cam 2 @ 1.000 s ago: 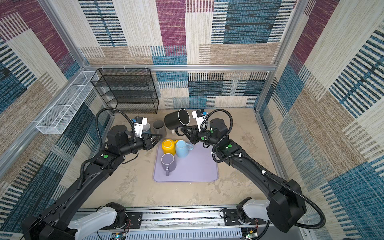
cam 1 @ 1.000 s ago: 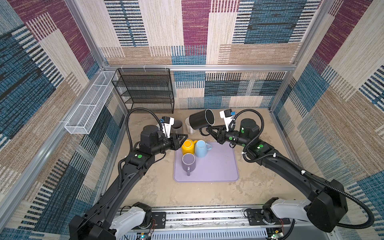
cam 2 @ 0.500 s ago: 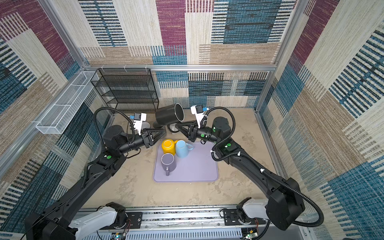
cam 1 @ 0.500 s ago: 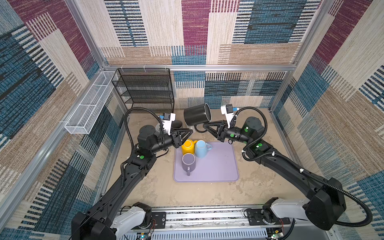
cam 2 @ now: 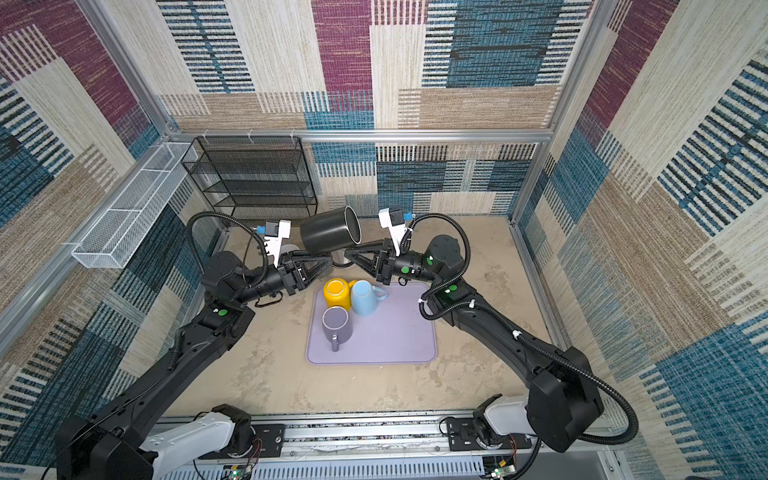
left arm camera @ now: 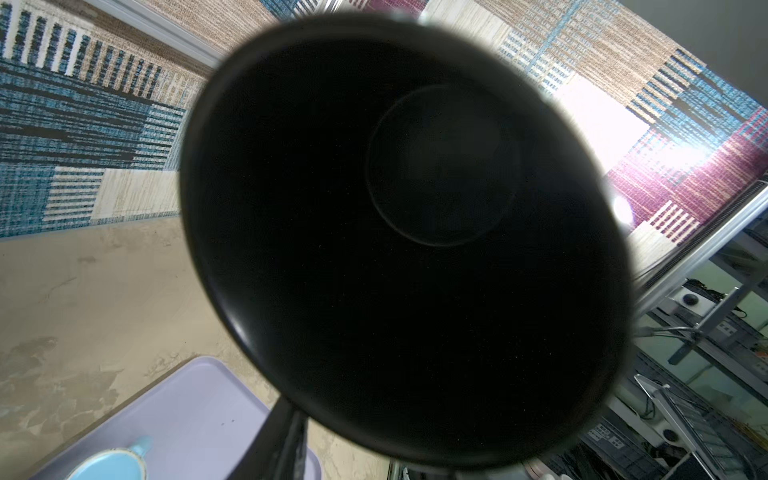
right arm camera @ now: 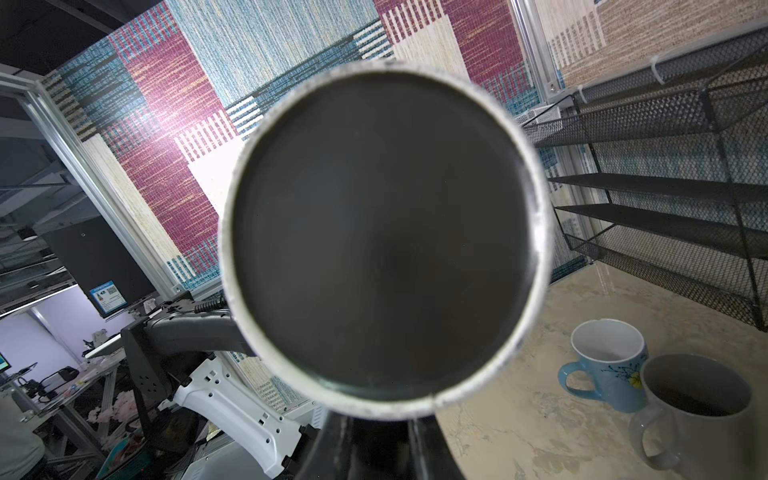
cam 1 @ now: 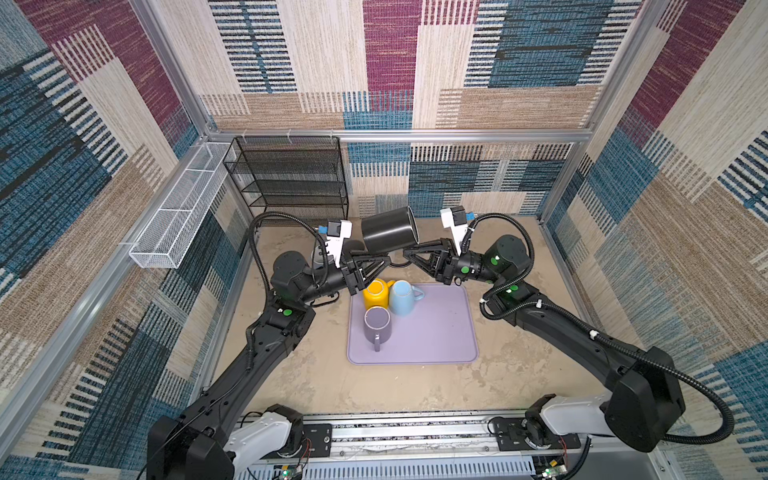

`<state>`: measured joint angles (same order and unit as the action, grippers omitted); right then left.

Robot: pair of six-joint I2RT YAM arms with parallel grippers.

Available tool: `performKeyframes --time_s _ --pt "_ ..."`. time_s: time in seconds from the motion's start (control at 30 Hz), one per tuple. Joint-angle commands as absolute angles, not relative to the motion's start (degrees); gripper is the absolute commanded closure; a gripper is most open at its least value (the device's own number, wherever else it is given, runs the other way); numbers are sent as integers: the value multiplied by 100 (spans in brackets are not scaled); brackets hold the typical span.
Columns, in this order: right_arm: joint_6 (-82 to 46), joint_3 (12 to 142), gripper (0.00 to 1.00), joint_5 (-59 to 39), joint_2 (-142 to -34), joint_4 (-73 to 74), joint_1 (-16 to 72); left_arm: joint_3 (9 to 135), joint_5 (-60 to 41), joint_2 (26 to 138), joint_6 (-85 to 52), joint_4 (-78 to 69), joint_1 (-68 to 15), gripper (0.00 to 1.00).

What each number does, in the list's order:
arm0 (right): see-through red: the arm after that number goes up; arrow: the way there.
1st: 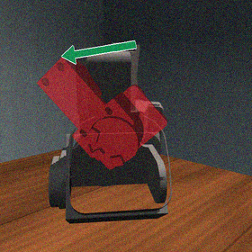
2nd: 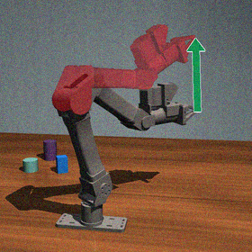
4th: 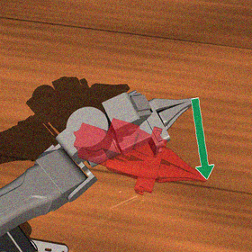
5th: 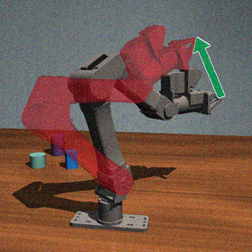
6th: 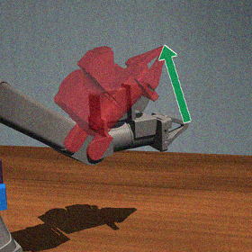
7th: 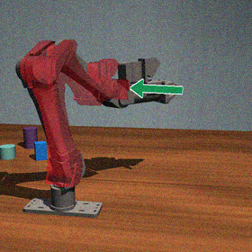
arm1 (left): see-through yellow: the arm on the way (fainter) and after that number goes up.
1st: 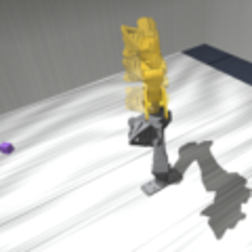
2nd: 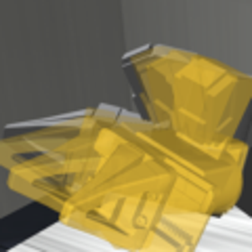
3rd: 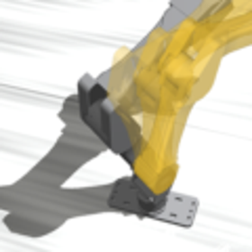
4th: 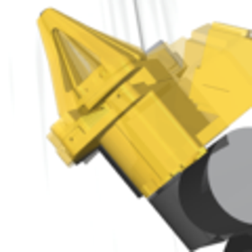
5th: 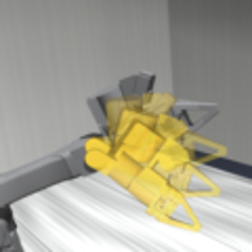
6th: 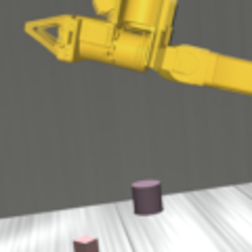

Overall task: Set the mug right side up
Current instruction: 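Grasp the black mug rim with the left gripper while the right holds it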

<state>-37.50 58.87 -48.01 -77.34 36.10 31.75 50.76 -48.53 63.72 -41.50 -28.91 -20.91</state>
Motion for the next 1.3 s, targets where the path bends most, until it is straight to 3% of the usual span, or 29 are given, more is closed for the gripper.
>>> performKeyframes --time_s 0.0,0.8,1.27 --pt "-4014 5853 100 -4957 -7760 4548 3190 5039 -5046 6413 -4525 -3858 -2092 64" --pt "-4175 5793 100 -5054 -8198 5035 3629 5065 -5019 6584 -5250 -5125 -2085 73" --pt "-4157 5739 100 -5152 -8308 5041 3788 5033 -4981 6442 -5173 -5003 -2091 89"
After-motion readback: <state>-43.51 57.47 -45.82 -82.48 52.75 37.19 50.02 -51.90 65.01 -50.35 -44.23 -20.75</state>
